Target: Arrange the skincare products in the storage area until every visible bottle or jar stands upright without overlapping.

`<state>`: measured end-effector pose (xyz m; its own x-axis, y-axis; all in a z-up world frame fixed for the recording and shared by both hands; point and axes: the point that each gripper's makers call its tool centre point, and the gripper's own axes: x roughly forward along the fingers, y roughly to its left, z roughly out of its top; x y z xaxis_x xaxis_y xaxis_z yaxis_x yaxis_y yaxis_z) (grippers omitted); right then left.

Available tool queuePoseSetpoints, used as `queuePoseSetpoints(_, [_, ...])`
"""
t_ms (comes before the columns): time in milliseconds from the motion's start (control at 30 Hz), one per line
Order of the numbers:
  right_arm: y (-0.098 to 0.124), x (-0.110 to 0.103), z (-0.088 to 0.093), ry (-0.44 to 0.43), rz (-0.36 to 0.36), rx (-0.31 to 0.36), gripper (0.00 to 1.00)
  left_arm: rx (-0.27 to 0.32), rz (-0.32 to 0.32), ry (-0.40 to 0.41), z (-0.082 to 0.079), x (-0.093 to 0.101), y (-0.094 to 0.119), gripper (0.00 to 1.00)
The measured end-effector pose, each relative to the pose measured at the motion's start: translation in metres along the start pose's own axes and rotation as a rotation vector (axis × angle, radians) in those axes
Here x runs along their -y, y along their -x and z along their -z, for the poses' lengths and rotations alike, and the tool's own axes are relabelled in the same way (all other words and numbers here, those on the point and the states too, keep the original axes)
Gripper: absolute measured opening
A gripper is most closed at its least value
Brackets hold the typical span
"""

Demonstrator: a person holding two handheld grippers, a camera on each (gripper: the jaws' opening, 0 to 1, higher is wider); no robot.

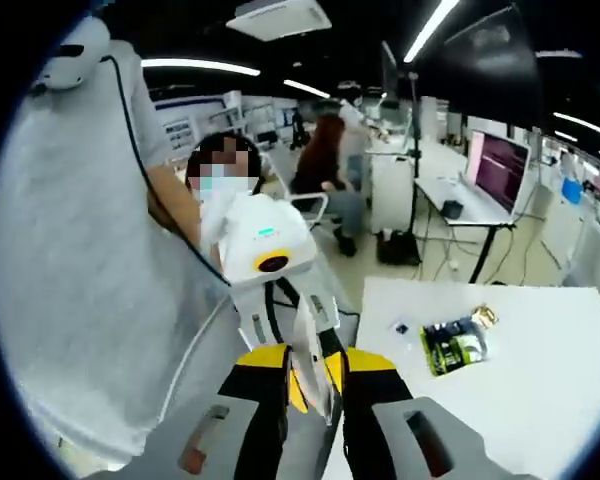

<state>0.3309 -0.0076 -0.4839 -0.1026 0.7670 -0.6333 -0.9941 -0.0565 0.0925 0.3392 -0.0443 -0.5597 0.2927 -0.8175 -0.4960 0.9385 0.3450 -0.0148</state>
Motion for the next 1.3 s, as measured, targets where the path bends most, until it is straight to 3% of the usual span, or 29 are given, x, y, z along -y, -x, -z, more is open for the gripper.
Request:
queuePoseSetpoints(100, [-0.006, -0.006, 0.012, 0.069, -0.030, -0.104, 0.08, 0.001, 0.000, -0.010, 0.000, 0.000, 0.000, 0.16])
queuePoseSetpoints(133, [-0.007, -0.003, 0.013, 0.088, -0.008, -0.116, 0.08, -0.008, -0.001, -0.014, 0.001, -0.001, 0.000, 0.16])
queuePoseSetpoints(267, [-0.010, -0.002, 0.014, 0.079, -0.008, -0.118, 0.08, -0.017, -0.009, -0.020, 0.003, -0.002, -0.001, 0.16])
queuePoseSetpoints(500, [-0.015, -0.011, 0.026, 0.121, -0.008, -0.178, 0.03, -0.067, 0.019, -0.074, 0.012, 0.007, -0.006, 0.17])
queuePoseSetpoints(767, [-0.009, -0.008, 0.031, 0.090, 0.027, -0.155, 0.00, -0.048, 0.037, -0.087, 0.009, 0.008, -0.011, 0.21])
queuePoseSetpoints(933, [-0.007, 0.001, 0.030, 0.092, 0.059, -0.154, 0.00, -0.029, -0.008, -0.098, 0.006, -0.003, -0.012, 0.22])
queuePoseSetpoints(1167, [-0.002, 0.012, 0.033, 0.090, 0.072, -0.180, 0.00, -0.014, -0.052, -0.034, 0.005, -0.015, -0.013, 0.25])
queuePoseSetpoints(1300, [0.002, 0.020, 0.039, 0.080, 0.093, -0.202, 0.00, -0.020, -0.131, -0.017, 0.008, -0.032, -0.012, 0.37])
